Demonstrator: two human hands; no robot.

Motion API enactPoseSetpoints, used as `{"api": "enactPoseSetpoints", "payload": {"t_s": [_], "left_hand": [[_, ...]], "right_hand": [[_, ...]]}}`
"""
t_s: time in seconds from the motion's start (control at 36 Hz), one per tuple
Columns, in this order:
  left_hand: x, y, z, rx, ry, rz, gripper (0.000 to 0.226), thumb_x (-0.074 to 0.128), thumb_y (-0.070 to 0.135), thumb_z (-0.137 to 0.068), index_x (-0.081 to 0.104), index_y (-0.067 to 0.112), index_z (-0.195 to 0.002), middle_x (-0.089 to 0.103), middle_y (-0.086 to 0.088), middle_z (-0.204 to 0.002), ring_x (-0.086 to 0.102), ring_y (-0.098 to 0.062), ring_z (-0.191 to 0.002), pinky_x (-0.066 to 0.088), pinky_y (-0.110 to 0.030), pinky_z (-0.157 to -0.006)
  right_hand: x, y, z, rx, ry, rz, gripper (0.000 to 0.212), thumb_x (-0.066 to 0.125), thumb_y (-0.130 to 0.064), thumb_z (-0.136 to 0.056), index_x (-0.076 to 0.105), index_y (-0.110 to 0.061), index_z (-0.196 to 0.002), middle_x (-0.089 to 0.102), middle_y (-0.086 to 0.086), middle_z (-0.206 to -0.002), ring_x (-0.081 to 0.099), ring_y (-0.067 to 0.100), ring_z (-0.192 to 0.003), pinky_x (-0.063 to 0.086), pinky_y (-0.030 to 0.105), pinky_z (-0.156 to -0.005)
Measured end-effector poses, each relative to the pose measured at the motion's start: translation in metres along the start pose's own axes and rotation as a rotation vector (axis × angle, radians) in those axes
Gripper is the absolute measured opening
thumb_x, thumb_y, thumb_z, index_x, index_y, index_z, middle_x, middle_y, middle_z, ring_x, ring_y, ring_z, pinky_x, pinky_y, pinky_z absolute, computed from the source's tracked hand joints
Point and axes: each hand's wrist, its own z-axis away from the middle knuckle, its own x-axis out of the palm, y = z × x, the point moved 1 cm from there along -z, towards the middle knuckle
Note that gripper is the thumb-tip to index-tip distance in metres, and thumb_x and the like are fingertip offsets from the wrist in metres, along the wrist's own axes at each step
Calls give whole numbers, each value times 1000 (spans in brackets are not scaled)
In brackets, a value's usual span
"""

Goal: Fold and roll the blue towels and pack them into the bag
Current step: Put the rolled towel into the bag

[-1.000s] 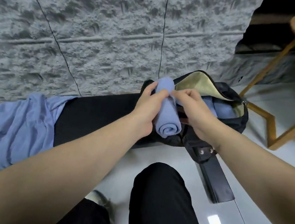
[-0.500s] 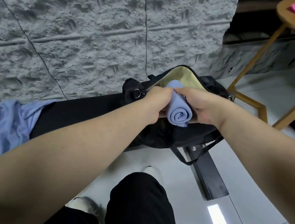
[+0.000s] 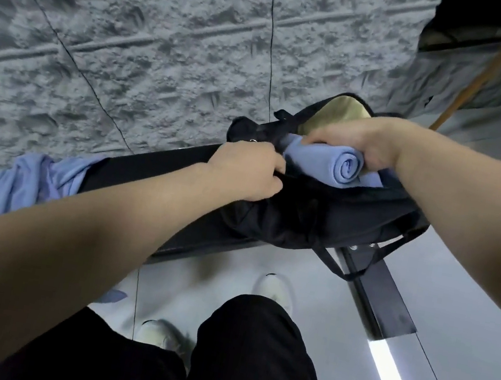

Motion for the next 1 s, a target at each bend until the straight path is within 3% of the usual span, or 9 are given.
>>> {"api": "enactPoseSetpoints", "payload": {"t_s": [0.08,0.25,0.36,0.44,0.56,0.61,0.69,0.81,1.0], "left_hand": [[3,-16,6,88,-67,-71,34,49,34,-91,61,41,-123,51,7,-133,52,-21,-119,48,-42,-92],[0,-34,9,117,-114,-61,33,50,30,-96,61,40,-126,48,4,-141,46,-20,-129,42,-37,-104],[0,-39,10,122,-105,-23,33,50,28,-99,61,38,-128,41,0,-150,39,-18,-136,37,-29,-106],[1,-46,12,155,-33,43,29,53,28,-98,65,35,-124,50,3,-131,53,-16,-114,42,-34,-99],[1,-59,18,192,12,126,28,57,27,-97,66,33,-123,52,6,-111,47,-2,-79,40,-24,-80],[1,-66,20,210,8,165,29,58,21,-96,67,31,-121,52,8,-107,49,0,-77,39,-22,-78],[2,-75,24,207,-6,293,31,58,10,-94,70,28,-116,55,10,-107,55,-6,-83,44,-23,-80],[9,-82,25,213,19,327,32,56,4,-92,72,24,-112,56,14,-106,54,-1,-80,37,-12,-75],[23,-94,27,230,105,388,26,58,3,-92,70,25,-99,59,15,-102,57,-11,-86,42,-23,-80]], "right_hand": [[14,-8,-14,83,-10,44,40,52,-46,-97,57,-11,-78,52,3,-58,48,14,-40,41,19,-45],[23,-21,-28,128,-81,31,48,55,-52,-94,52,-10,-71,51,4,-51,48,16,-39,41,21,-41],[28,-24,-34,55,-61,-138,44,53,-48,-96,51,-10,-74,52,3,-53,49,15,-40,41,22,-42],[34,-25,-41,-32,113,-289,30,57,-39,-97,57,-10,-91,61,6,-66,58,16,-46,47,21,-43],[50,-28,-58,-131,237,-456,28,60,-24,-95,51,-18,-121,64,6,-108,66,21,-90,58,36,-77],[56,-27,-64,-156,250,-492,24,58,-18,-96,48,-21,-118,63,2,-108,64,20,-96,57,36,-84],[65,-26,-69,-126,269,-471,24,55,-12,-98,46,-20,-119,61,-1,-101,62,15,-89,55,28,-70],[73,-22,-80,24,201,-413,26,48,-24,-100,60,-7,-116,64,14,-122,63,26,-107,52,38,-85],[85,-27,-81,-3,72,-446,25,41,-20,-103,61,-15,-89,59,8,-100,53,21,-91,44,28,-67]]}}
